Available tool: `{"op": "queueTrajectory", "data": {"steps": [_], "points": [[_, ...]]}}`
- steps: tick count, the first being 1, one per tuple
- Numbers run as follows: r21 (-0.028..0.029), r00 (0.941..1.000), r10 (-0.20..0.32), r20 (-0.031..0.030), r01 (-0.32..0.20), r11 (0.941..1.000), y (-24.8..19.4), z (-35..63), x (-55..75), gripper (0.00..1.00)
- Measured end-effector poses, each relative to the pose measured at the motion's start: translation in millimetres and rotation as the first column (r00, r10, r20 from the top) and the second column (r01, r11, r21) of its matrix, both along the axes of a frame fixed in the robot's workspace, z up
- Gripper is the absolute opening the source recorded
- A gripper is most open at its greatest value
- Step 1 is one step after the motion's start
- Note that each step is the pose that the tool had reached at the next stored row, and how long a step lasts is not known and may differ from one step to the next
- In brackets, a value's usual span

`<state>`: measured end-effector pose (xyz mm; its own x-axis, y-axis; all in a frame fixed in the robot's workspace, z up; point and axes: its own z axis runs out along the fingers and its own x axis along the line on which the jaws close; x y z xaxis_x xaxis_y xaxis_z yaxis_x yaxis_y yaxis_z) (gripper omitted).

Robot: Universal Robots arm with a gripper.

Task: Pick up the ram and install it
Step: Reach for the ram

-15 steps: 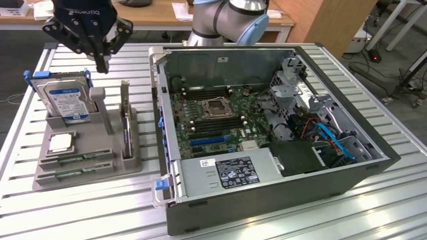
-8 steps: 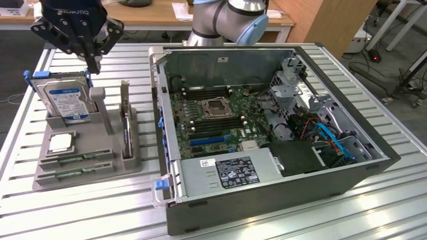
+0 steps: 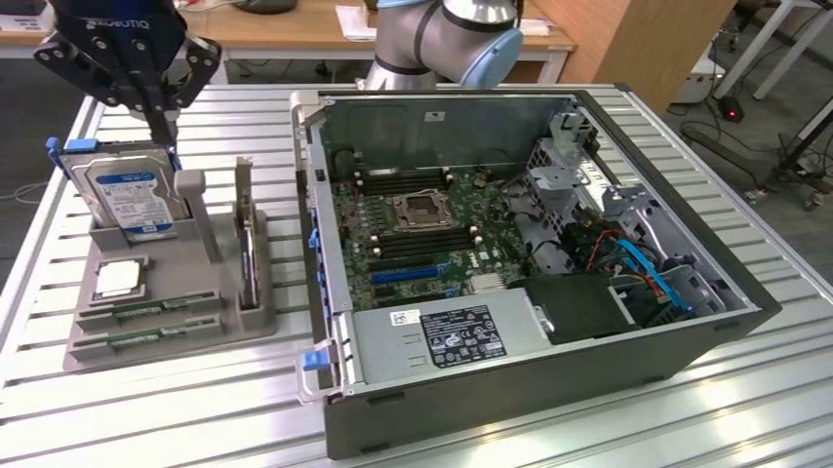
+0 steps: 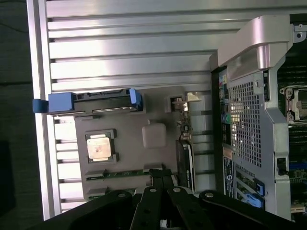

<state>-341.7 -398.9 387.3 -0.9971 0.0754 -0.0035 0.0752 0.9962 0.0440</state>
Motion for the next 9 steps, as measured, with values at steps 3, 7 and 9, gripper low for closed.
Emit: {"op": "queueTrajectory", "data": {"steps": [3,7,9], "points": [[0.0001,1.0000,0.000,-0.0002,0.000,1.0000,0.0,-0.1,-1.2,0.09],[0.0000,1.0000,0.000,-0.0003,0.000,1.0000,0.0,0.0,-1.3,0.09],[0.0000,1.0000,0.000,-0.0003,0.000,1.0000,0.0,0.0,-1.3,0.09]]}}
